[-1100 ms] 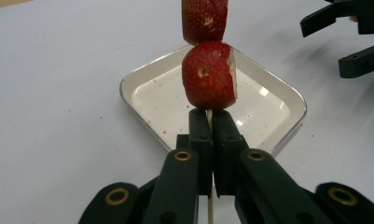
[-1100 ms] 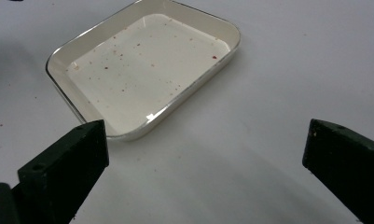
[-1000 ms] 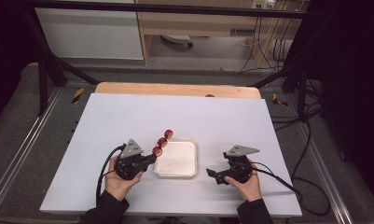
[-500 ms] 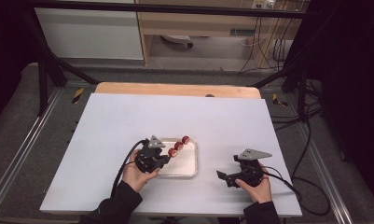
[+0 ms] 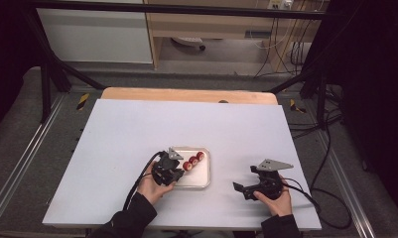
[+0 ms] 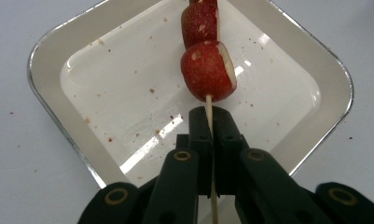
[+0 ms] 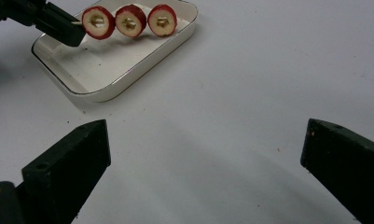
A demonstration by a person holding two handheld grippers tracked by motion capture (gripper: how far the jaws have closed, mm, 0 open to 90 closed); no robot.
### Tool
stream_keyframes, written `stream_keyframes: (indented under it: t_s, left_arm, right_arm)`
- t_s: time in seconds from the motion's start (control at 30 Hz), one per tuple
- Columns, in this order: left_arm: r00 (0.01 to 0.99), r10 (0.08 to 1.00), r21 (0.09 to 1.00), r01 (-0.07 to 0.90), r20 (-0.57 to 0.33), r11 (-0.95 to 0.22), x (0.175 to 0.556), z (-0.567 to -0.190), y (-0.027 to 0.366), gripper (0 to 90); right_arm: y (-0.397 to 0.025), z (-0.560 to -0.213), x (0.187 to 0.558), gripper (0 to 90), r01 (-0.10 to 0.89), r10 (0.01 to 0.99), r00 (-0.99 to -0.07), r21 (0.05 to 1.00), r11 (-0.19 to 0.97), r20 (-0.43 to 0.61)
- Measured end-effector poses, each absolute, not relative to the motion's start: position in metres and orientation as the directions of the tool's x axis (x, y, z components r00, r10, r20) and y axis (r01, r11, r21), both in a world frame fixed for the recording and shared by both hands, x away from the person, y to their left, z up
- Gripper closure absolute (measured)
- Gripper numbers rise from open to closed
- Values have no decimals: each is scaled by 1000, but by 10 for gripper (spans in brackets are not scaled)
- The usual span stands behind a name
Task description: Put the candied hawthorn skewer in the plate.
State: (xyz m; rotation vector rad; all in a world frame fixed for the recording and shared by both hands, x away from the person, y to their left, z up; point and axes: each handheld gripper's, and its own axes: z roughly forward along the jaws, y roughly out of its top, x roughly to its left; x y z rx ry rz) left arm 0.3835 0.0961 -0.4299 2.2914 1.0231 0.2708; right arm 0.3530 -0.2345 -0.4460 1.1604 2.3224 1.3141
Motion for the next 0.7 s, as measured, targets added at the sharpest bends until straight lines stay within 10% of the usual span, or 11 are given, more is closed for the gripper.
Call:
stream_keyframes:
  t_s: [0.33, 0.7]
  left_arm:
    - [715, 697, 632, 562, -47, -533, 379, -423, 106, 746]
    - [768, 640, 699, 475, -33, -534, 368, -394, 173, 345]
  right_arm:
    - [-234, -446, 353, 20, 529, 732, -657, 802, 277, 180]
    - [-235, -445, 353, 20, 531, 737, -652, 801, 275, 178]
